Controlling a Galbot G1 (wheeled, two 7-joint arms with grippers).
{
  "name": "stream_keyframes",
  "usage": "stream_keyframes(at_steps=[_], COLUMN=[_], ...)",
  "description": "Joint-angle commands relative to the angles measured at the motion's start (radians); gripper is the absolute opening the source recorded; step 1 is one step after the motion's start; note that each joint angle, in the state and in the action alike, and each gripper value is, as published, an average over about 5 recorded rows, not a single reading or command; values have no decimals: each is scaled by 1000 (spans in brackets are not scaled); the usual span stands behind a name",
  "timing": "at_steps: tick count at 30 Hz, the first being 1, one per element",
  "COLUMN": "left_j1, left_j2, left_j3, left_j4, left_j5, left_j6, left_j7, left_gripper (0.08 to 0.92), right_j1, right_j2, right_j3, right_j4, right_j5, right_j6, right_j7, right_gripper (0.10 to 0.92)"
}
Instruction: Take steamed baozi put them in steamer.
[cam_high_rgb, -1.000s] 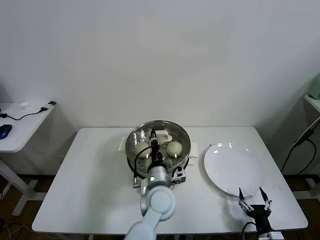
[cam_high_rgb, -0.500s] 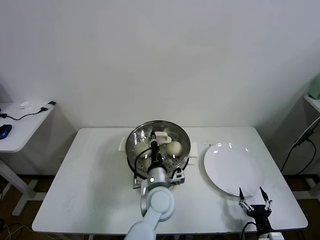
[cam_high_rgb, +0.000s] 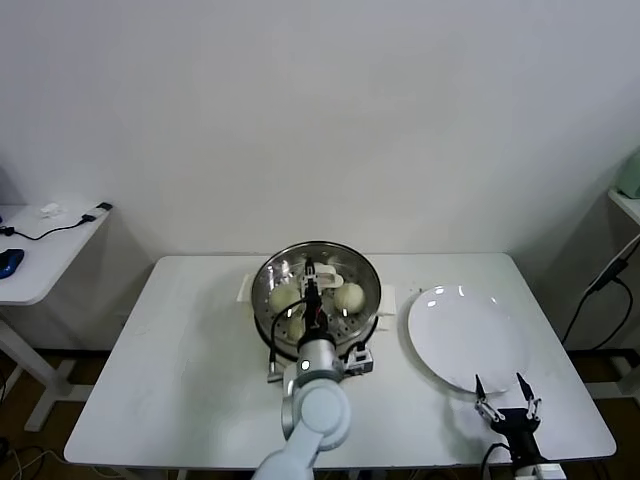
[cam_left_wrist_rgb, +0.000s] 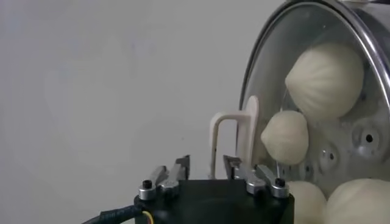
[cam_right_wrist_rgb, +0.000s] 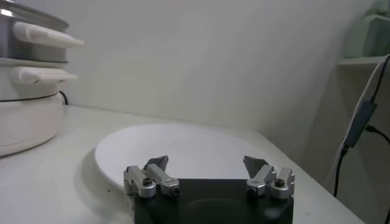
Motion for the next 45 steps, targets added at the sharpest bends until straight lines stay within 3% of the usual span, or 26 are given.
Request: stream_keyframes(at_steps=[1,8,13,18,23,27,31,45], left_j1=[20,92,153,218,299,358,421,478], left_j2=[19,89,140,168,184,236,294,314], left_j3=[18,21,-53,-232,-527,-727,-811,-695], left_j4=[-108,-235,-282,-349,-397,-345,-277,29], left_j5=[-101,-266,-521,-1137,-1660,-1923,-2073,-1983], left_j6=[-7,-48,-191,-434,-531,-616,-694,-922], left_j7=[-10,-75,-185,-300,-301,-285,-276,-219], left_gripper=[458,666,789,822,823,823,823,823], right_j1=[4,15,28,48,55,52,49,51], right_j2=[-1,1,8,18,27,28,27,22], right_j3=[0,-13,-17,-14,-22,-29,-29,-36], right_j4=[5,-4,-9,26,66,64,49,19], right_j5=[3,4,11,78,124,124,131,181], right_j6=[-12,-14,22,34,29,47,66,35], right_j7=[-12,1,-9,-17,-17,-14,-5,29], right_gripper=[823,823,823,823,823,823,823,823])
